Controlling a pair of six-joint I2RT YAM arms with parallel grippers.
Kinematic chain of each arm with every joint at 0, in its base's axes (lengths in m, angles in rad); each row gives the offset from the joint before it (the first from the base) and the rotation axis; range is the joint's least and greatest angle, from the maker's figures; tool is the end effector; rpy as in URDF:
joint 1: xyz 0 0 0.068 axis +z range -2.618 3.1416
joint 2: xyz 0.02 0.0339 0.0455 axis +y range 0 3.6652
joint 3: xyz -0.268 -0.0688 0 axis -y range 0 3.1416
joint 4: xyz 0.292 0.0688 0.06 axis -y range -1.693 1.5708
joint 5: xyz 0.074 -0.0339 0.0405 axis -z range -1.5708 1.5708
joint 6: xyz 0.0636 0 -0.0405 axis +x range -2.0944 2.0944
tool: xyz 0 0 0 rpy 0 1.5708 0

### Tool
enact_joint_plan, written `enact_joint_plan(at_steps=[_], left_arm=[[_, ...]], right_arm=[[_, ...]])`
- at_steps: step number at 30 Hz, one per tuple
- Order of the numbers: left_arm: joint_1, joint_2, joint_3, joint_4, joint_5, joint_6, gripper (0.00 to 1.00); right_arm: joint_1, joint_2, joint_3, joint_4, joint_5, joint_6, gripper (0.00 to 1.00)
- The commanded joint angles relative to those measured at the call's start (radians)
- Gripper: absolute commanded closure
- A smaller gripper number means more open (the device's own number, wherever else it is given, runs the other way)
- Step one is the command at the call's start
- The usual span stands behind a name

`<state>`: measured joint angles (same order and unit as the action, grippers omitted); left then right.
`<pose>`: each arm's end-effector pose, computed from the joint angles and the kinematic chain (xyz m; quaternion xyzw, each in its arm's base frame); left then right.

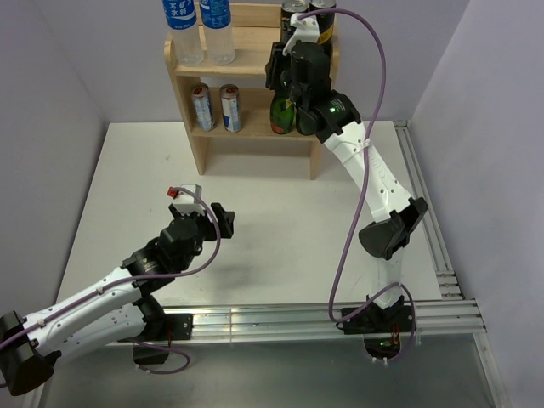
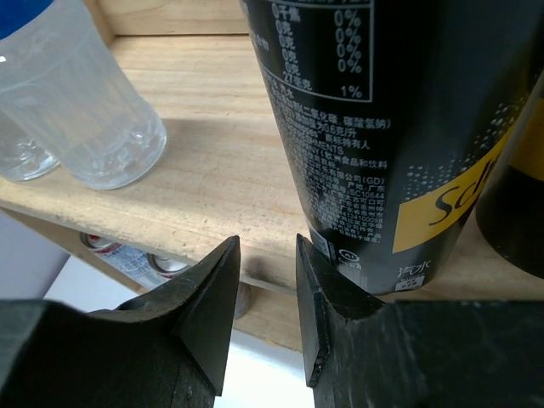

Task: Place and organize the beverage onto the shelf

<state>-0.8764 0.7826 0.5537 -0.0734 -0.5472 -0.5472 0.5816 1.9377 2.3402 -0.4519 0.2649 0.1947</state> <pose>0.1857 -0.1713 0.2565 -0.0309 0.7913 -0.2079 0.5742 0.4240 0.2589 0.5266 -0.0487 0.7221 0.1701 0.6688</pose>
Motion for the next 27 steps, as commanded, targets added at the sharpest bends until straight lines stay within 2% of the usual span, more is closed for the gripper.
enact_joint_plan(at_steps=[1,10,13,14,17,27], left_arm=[[-0.006,-0.006,-0.011,0.037,-0.011,-0.017,0.10],[-0.007,-0.023,-0.028,0.032,-0.007,-0.023,0.10],[-0.007,-0.031,-0.032,0.029,-0.010,-0.025,0.09],[-0.007,-0.034,-0.032,0.026,-0.011,-0.028,0.09],[-0.007,-0.040,-0.035,0.021,-0.013,-0.030,0.09],[-0.009,-0.049,-0.035,0.012,-0.017,-0.033,0.09]], right_arm=[[-0.028,0.007,0.039,0.030,0.065,-0.032,0.60],[-0.054,-0.005,0.010,0.039,0.063,-0.032,0.58],[-0.054,-0.005,0.007,0.033,0.004,-0.031,0.49],[-0.055,-0.005,0.002,0.035,-0.039,-0.029,0.40],[-0.052,-0.017,-0.025,0.045,-0.078,-0.029,0.26],[-0.040,-0.077,-0.160,0.093,-0.124,0.012,0.23]])
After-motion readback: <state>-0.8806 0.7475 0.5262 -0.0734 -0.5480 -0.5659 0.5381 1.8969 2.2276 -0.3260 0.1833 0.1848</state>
